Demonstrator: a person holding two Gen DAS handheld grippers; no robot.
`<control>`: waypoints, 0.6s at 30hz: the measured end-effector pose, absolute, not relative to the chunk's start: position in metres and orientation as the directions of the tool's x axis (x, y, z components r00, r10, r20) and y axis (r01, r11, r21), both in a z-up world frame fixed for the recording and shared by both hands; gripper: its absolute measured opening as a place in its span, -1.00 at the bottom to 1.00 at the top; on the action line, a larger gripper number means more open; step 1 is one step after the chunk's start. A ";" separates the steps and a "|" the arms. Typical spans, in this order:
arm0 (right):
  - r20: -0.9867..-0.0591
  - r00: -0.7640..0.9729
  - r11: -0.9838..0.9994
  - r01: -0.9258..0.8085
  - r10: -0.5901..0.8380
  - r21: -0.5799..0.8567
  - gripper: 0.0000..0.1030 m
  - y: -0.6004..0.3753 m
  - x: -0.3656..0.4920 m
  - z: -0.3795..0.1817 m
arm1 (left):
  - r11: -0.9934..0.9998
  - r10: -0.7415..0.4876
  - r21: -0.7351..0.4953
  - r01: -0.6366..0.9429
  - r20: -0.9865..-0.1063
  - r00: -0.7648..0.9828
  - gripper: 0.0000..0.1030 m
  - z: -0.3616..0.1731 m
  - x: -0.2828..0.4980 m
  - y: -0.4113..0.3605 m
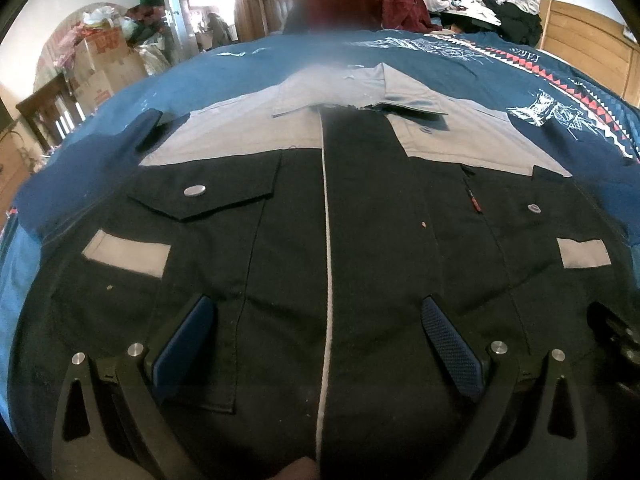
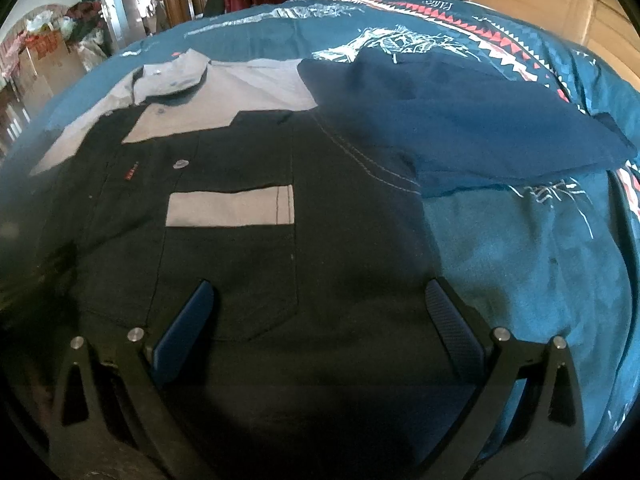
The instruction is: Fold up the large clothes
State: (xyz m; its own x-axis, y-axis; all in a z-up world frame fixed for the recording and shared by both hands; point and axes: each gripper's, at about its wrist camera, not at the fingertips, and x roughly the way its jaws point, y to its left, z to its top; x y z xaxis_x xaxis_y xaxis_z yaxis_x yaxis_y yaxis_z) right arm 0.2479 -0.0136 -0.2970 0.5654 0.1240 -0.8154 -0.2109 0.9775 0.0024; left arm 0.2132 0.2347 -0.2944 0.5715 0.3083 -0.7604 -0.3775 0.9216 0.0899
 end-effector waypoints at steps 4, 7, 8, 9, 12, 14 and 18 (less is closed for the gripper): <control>-0.819 0.557 0.976 -0.217 0.140 0.019 1.00 -0.016 0.250 -0.297 | 0.921 0.313 0.095 -0.377 -0.758 0.572 1.00 -0.294 0.213 0.234; -0.839 0.524 0.971 -0.238 0.145 0.019 1.00 -0.016 0.252 -0.295 | 0.920 0.321 0.106 -0.378 -0.759 0.567 1.00 -0.294 0.213 0.233; -0.850 0.508 0.969 -0.245 0.138 0.011 1.00 -0.015 0.253 -0.294 | 0.919 0.325 0.112 -0.378 -0.759 0.564 1.00 -0.294 0.213 0.232; -0.860 0.493 0.968 -0.250 0.134 0.008 1.00 -0.015 0.252 -0.293 | 0.918 0.327 0.115 -0.379 -0.760 0.561 1.00 -0.294 0.213 0.231; -0.876 0.456 0.967 -0.252 0.156 0.041 1.00 -0.021 0.248 -0.290 | 0.917 0.327 0.114 -0.383 -0.764 0.557 1.00 -0.293 0.212 0.231; -0.884 0.428 0.960 -0.269 0.187 0.074 1.00 -0.027 0.244 -0.291 | 0.918 0.320 0.105 -0.382 -0.766 0.558 1.00 -0.293 0.212 0.233; -0.916 0.355 0.950 -0.303 0.188 0.078 1.00 -0.028 0.242 -0.290 | 0.920 0.312 0.098 -0.381 -0.771 0.555 1.00 -0.294 0.212 0.234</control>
